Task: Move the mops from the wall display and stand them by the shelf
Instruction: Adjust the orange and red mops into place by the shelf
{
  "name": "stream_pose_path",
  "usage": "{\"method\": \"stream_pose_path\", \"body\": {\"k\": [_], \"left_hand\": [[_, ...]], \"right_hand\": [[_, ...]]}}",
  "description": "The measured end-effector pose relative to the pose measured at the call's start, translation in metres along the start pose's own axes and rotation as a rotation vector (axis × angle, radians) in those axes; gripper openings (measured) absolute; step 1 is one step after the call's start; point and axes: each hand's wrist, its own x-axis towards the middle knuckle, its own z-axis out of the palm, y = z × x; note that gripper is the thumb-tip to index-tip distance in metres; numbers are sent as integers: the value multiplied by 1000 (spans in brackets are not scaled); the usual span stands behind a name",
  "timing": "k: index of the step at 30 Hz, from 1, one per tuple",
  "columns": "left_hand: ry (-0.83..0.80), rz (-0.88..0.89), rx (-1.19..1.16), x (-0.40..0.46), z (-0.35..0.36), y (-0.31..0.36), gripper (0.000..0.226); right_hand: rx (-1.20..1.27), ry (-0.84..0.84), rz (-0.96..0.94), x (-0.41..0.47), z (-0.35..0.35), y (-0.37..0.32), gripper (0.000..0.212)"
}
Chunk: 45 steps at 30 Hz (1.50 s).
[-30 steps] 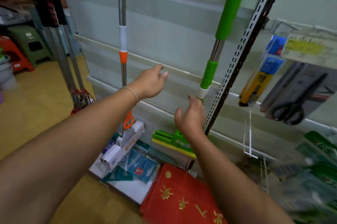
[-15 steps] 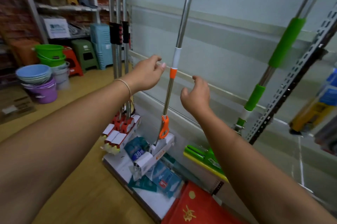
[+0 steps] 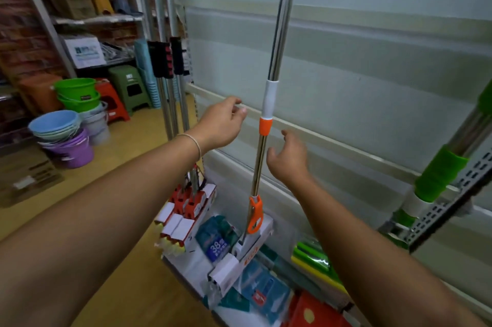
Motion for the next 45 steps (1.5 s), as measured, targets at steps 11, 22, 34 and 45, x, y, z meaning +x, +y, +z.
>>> {"method": "stream_pose_path", "body": {"k": [11,22,34,45], "left_hand": [[32,-77,-310,94,76,9,53],[111,-44,-645,116,124,-11,41],[4,80,-658,132,123,-33,15],[-343,25,-922,153,123,-30,15]], "right_hand": [[-34,-377,113,37,66,55,70],[55,-427,317,26,127,65,34],[28,-159,485,14,162,49,19],[35,-58,481,24,164,69,25]]}}
